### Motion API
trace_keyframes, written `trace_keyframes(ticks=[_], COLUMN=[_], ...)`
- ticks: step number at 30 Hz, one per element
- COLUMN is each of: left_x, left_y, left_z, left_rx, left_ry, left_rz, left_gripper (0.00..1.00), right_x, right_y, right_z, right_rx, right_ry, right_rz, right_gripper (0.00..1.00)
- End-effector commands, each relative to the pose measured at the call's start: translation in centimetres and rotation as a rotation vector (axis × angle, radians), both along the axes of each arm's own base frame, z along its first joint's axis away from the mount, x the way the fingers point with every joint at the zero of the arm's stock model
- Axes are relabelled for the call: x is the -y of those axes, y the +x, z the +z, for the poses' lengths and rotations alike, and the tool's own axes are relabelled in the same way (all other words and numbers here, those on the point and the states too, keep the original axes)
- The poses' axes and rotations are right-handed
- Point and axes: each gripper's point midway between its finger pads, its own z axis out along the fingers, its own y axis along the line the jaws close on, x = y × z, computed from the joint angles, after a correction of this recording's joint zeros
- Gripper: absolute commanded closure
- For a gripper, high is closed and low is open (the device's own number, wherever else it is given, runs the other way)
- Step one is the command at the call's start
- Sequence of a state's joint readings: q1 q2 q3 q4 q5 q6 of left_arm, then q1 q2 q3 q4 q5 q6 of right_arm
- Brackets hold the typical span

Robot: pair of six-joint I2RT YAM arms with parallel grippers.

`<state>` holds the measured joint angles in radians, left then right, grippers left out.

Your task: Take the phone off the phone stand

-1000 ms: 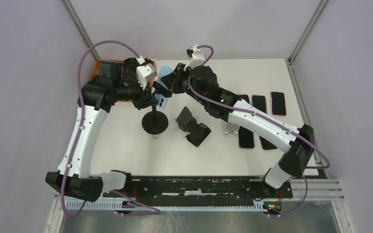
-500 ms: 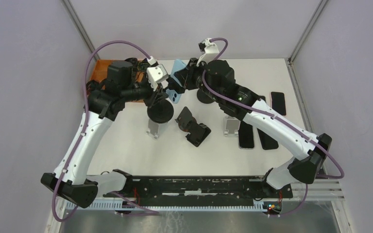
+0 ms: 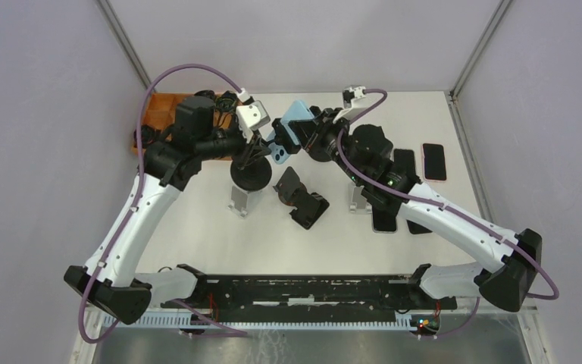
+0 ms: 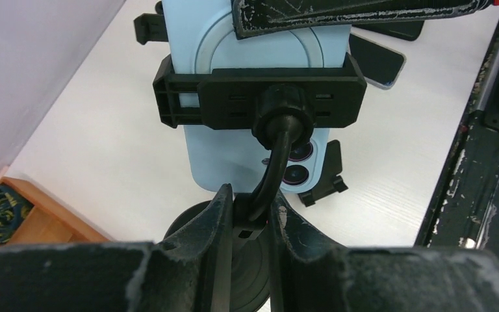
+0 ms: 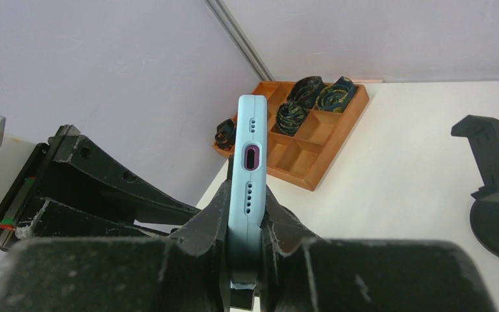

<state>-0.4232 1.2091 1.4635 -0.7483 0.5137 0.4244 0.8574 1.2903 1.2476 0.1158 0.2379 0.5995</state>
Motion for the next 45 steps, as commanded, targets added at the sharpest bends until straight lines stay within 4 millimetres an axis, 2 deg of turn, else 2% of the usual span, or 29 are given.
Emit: trace_keyframes(ticks=[1,5,11,14,25,32,34,36,40,45], left_x=[-6.5,-7.1,-8.7,-9.9,-11.6,-11.5,-11.2,-9.9,-6.8,-4.7], left_y=[2.8,3.2,3.9,4.1,4.2,4.0,3.9,3.4,2.2,0.5], left_z=[-6.3,-7.7,-8.5,-8.9,-10.4,-10.5,-9.9,-8.7,-5.5,-2.6], left_rx=[-0.172,-0.180,-0.131,-0.094,-0.043,-0.038,-0.035,-0.040,-0.054,-0.094], left_ry=[0.164,0.191,0.268,0.327,0.431,0.431,0.413,0.349,0.193,0.114], left_rz=[0.380,0.424,0.472,0.495,0.506,0.494,0.481,0.430,0.320,0.202], left_gripper=[0.98,0.98,0.98,0.98,0.98,0.98,0.98,0.98,0.98,0.98], right_x=[11.4,13.1,16.1,16.4,16.6,18.0,17.7,16.7,12.9,9.3], right_y=[-4.6,-5.3,-6.3,-6.5,-5.9,-6.3,-5.8,-4.8,-2.8,-0.5], right_z=[18.1,19.6,21.7,22.3,23.4,23.9,23.3,21.7,16.8,11.7], right_rx=[0.394,0.449,0.519,0.530,0.488,0.511,0.501,0.467,0.390,0.349], right_ry=[0.542,0.559,0.535,0.487,0.430,0.347,0.283,0.230,0.167,0.001], right_rz=[-0.175,-0.222,-0.320,-0.337,-0.354,-0.407,-0.417,-0.407,-0.322,-0.269], right_gripper=[1.00,1.00,1.00,1.00,1.00,1.00,1.00,1.00,1.00,1.00])
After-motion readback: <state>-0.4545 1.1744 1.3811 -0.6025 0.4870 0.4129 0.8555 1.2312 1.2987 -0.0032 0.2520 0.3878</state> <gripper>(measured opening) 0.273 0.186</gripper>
